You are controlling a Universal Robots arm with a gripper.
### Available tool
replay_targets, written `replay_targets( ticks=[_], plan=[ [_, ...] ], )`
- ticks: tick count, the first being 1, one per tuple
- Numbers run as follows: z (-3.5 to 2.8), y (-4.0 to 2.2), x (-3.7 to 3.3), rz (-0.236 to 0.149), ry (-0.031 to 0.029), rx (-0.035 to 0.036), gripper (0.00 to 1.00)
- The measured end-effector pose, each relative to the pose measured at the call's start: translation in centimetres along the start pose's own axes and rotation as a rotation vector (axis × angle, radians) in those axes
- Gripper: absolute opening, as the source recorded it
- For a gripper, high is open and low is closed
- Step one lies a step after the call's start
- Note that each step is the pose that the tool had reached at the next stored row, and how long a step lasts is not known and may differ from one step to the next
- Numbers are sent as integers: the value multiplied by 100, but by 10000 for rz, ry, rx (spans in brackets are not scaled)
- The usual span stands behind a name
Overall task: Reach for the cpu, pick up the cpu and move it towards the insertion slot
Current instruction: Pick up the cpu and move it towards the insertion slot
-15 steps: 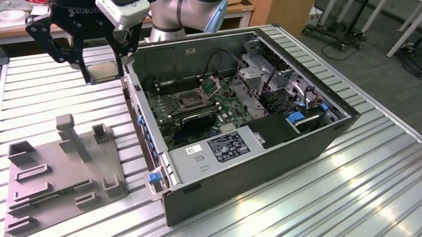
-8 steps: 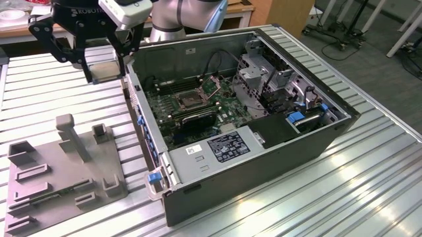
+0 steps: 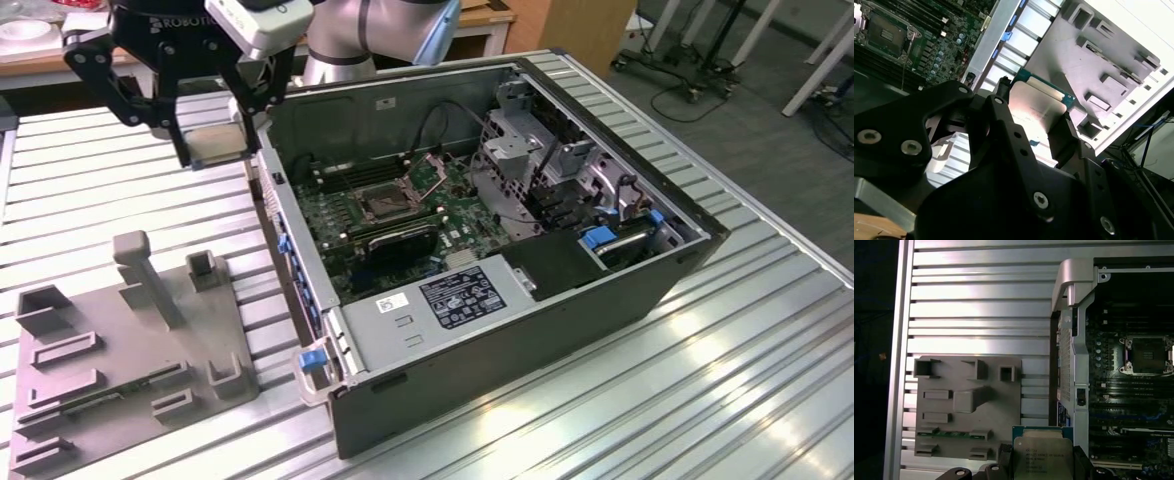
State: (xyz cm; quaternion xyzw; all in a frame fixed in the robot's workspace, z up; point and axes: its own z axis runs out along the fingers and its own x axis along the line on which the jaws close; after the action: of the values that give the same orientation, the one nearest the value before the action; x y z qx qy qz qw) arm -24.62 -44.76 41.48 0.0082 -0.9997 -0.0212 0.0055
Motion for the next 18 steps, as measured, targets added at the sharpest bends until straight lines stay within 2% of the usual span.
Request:
replay_targets(
  ticks=[18],
  plan=[
    [-1,-1,-74,0,0,0,55]
  ],
)
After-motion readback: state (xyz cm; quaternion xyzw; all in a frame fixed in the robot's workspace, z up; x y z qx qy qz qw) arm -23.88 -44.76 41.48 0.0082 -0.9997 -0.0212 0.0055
